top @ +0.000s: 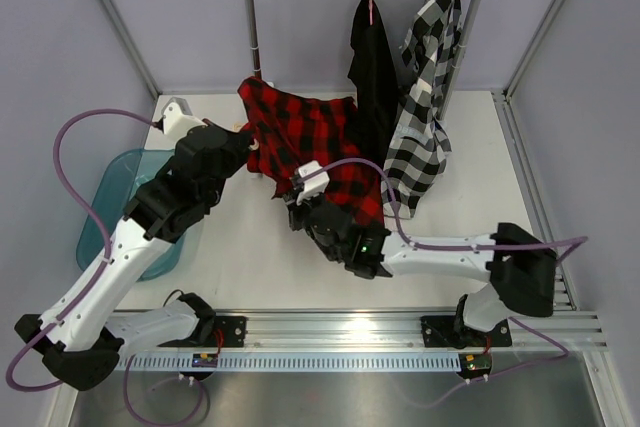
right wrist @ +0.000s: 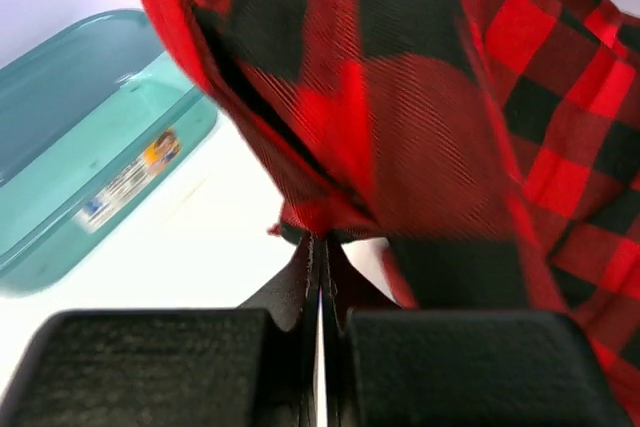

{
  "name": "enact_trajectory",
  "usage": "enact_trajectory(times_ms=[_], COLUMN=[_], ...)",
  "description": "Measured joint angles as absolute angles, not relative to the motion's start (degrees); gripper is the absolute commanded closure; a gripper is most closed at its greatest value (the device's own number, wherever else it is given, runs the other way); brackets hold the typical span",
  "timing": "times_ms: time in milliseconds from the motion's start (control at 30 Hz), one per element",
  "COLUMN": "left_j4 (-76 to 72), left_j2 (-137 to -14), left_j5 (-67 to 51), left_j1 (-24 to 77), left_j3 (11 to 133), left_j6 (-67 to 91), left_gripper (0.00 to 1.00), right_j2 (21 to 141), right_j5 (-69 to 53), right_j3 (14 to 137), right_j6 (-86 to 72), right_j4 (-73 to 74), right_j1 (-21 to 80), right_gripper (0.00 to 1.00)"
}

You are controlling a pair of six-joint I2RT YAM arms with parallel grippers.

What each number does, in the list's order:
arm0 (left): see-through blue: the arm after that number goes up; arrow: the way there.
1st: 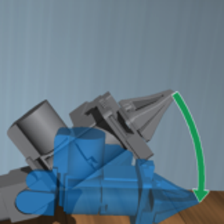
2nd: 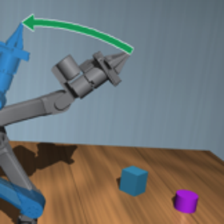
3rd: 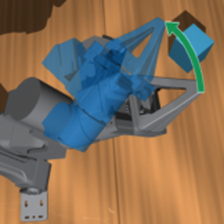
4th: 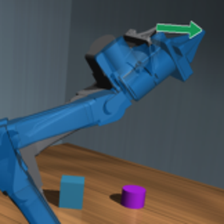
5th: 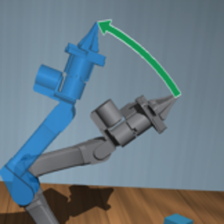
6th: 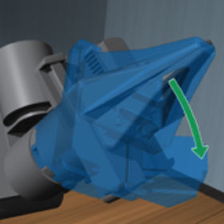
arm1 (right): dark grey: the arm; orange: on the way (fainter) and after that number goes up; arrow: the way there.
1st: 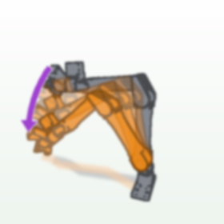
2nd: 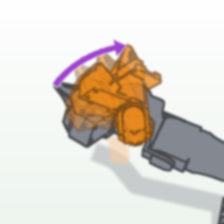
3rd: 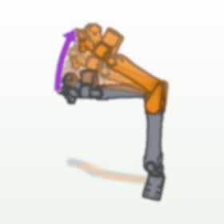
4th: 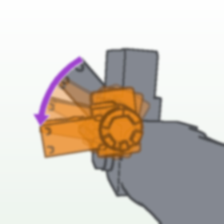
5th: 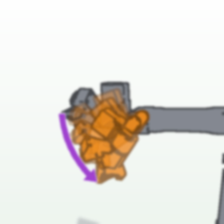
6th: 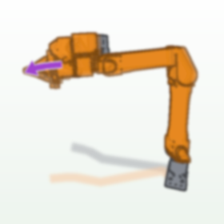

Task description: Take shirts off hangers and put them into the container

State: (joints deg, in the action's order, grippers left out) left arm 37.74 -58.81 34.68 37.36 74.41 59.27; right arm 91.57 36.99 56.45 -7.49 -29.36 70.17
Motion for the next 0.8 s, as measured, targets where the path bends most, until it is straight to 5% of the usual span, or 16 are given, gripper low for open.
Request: enact_trajectory(times_ms=[467,800], left_j4=[36.53,36.97], left_j2=[-61.17,-60.84], left_j5=[40.69,43.29], left_j1=[37.41,37.41], left_j3=[74.43,74.94], left_j6=[49.56,46.72], left_gripper=[1.0,1.0], right_j2=[57.63,48.03], right_j5=[24.91,25.23], right_j3=[55.13,50.68], right_j6=[-17.89,-21.02], right_j4=[10.94,24.99], right_j1=[70.11,70.11], right_gripper=[1.0,0.95])
